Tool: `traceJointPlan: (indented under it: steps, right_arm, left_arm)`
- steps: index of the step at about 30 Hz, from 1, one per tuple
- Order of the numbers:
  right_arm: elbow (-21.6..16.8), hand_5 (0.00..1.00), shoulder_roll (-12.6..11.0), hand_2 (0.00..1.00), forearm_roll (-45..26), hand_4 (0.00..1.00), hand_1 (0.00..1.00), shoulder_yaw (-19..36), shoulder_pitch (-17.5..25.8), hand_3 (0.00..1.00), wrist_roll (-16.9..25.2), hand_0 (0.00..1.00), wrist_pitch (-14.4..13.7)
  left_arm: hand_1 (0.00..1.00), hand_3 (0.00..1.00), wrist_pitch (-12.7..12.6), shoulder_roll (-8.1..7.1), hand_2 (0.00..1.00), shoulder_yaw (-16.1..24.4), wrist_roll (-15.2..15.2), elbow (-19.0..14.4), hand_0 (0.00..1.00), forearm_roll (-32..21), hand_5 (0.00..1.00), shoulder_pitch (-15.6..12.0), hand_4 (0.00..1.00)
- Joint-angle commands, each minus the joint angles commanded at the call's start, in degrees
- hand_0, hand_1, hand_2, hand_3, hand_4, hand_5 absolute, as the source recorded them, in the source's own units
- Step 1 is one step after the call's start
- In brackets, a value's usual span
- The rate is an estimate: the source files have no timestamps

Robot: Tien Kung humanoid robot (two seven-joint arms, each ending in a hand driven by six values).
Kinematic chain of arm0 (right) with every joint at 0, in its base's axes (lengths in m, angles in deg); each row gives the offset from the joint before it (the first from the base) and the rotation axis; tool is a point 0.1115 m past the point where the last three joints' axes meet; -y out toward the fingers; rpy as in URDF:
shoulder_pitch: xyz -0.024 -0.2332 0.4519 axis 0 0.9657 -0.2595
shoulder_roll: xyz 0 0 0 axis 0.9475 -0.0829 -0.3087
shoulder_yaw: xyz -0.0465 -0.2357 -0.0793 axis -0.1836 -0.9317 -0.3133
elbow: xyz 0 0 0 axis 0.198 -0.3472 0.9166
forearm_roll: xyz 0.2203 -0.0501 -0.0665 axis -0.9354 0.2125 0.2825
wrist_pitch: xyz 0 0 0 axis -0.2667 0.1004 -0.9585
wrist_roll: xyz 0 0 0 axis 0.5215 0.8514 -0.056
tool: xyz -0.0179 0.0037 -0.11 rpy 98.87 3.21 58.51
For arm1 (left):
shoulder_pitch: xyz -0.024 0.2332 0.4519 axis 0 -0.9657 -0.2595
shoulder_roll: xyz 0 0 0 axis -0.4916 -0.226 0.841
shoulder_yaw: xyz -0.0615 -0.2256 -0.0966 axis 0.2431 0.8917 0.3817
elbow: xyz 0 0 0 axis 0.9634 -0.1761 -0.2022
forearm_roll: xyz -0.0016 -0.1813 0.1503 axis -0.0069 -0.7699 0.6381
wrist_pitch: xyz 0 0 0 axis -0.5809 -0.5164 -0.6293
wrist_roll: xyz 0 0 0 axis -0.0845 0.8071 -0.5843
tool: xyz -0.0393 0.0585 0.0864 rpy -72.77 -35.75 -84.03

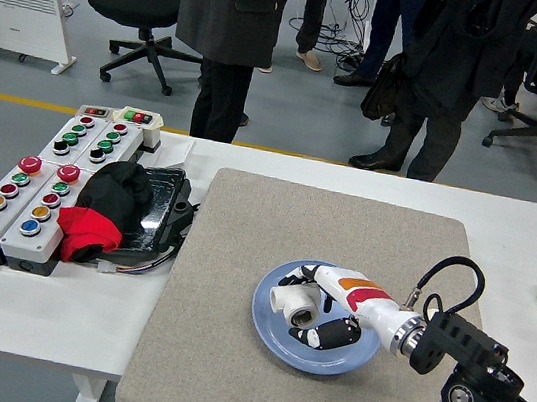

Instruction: Pick pipe place plate twice

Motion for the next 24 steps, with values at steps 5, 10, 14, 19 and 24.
traceJointPlan:
  steps: [5,10,14,19,24]
  right_arm:
    - [4.71,0.246,1.76,0.644,-1.21,0.610,0.645,-2.68,-2.40,0.735,0.87,0.628,-1.75]
    - [9.25,0.249,3.67,0.692,-2.36,0.616,0.682,-4.75,-4.18,0.762,1.42,0.685,-3.49]
    - [11.58,0.249,4.66,0.692,-2.87,0.616,0.682,-6.12,-4.95,0.762,1.77,0.685,-4.70]
    - [12.93,0.283,5.33,0.862,-2.75,0.654,0.772,-6.86,-5.35,0.857,1.68,0.801,-5.17]
    - [14.11,0.332,5.56,0.967,-2.12,0.722,0.848,-7.29,-5.71,0.963,0.87,0.889,-3.97]
  left_arm:
    - [0.747,0.646,0.09,0.02,0.700,0.02,-0.05,-0.03,0.725,-0.04,0.998,-0.05,0.403]
    - [0.748,0.647,0.18,0.09,0.700,-0.03,-0.05,-0.07,0.727,-0.05,0.998,-0.27,0.404]
    - [0.748,0.647,0.25,0.15,0.700,-0.03,-0.05,-0.08,0.727,0.02,0.998,-0.43,0.404]
    - [0.749,0.647,0.30,0.20,0.700,0.03,-0.07,-0.11,0.729,0.15,0.998,-0.58,0.403]
    - [0.750,0.650,0.43,0.24,0.701,0.16,-0.13,-0.14,0.727,0.47,0.998,-0.72,0.403]
